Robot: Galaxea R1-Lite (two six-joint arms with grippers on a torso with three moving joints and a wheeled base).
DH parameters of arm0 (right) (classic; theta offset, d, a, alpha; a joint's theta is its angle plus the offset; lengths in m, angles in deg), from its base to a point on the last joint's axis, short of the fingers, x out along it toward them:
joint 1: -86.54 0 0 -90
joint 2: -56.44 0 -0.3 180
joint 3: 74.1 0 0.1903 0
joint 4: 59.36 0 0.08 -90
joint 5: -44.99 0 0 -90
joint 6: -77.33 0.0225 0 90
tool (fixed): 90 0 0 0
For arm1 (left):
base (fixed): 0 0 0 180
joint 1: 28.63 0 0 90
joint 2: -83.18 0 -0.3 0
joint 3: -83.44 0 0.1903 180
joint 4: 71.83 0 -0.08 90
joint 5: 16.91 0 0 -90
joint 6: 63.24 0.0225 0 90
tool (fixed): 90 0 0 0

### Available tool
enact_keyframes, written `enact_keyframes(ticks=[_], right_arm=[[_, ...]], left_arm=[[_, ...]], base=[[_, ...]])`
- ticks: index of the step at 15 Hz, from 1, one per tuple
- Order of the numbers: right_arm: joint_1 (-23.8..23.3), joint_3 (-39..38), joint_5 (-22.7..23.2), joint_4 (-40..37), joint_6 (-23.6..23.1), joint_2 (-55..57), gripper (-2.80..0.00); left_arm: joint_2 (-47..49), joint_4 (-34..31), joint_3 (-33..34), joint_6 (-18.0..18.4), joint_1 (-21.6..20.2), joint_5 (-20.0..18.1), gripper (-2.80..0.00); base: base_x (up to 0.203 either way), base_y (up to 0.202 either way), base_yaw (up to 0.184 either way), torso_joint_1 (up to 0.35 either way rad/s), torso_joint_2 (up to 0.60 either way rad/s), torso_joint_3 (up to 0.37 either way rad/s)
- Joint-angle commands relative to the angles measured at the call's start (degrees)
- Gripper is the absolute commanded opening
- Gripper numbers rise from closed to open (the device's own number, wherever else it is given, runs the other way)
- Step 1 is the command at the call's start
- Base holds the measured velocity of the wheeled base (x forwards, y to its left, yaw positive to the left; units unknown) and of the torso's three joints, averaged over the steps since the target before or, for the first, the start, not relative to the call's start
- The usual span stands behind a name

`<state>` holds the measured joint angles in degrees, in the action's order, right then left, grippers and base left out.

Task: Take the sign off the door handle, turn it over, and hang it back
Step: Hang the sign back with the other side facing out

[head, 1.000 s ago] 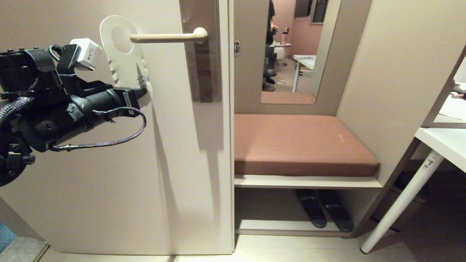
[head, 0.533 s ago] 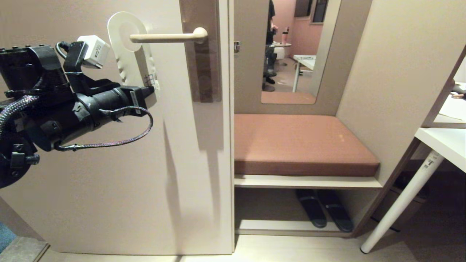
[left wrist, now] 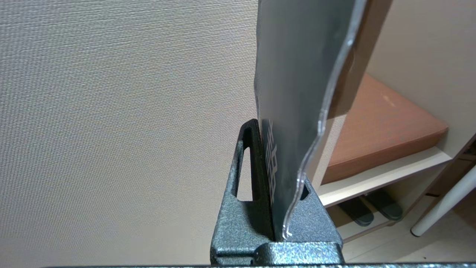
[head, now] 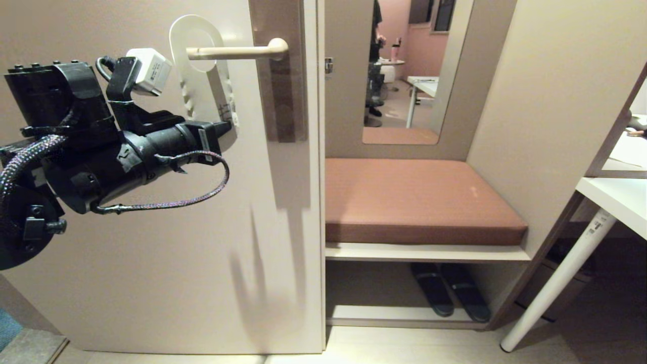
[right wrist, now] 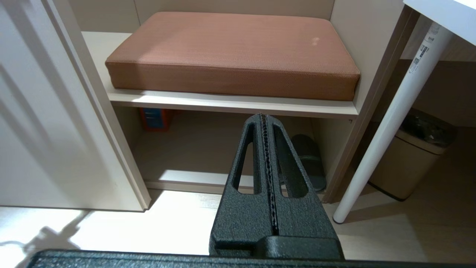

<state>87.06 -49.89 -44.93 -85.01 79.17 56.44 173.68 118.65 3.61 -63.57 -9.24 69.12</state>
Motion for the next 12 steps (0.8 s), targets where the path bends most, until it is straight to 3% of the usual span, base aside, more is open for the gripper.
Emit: enact_keyframes(ticks=[1, 6, 9, 12], right_arm=[[0.1, 0.0, 0.0, 0.0, 0.0, 0.0, -2.8], [0.0, 0.0, 0.0, 0.0, 0.0, 0.0, -2.8], [0.0, 0.0, 0.0, 0.0, 0.0, 0.0, -2.8], [0.1, 0.0, 0.0, 0.0, 0.0, 0.0, -2.8]], left_arm=[[0.2, 0.3, 0.0, 0.4, 1.1, 0.7, -2.8], [1.6, 0.4, 0.0, 1.9, 4.2, 3.7, -2.8], [2.4, 0.4, 0.0, 2.0, 6.1, 7.4, -2.8], [3.2, 0.5, -0.1, 3.8, 6.5, 7.9, -2.8]], base=[[0.0, 0.0, 0.0, 0.0, 0.0, 0.0], [0.0, 0.0, 0.0, 0.0, 0.0, 0.0], [0.0, 0.0, 0.0, 0.0, 0.0, 0.0], [0.0, 0.0, 0.0, 0.0, 0.0, 0.0]])
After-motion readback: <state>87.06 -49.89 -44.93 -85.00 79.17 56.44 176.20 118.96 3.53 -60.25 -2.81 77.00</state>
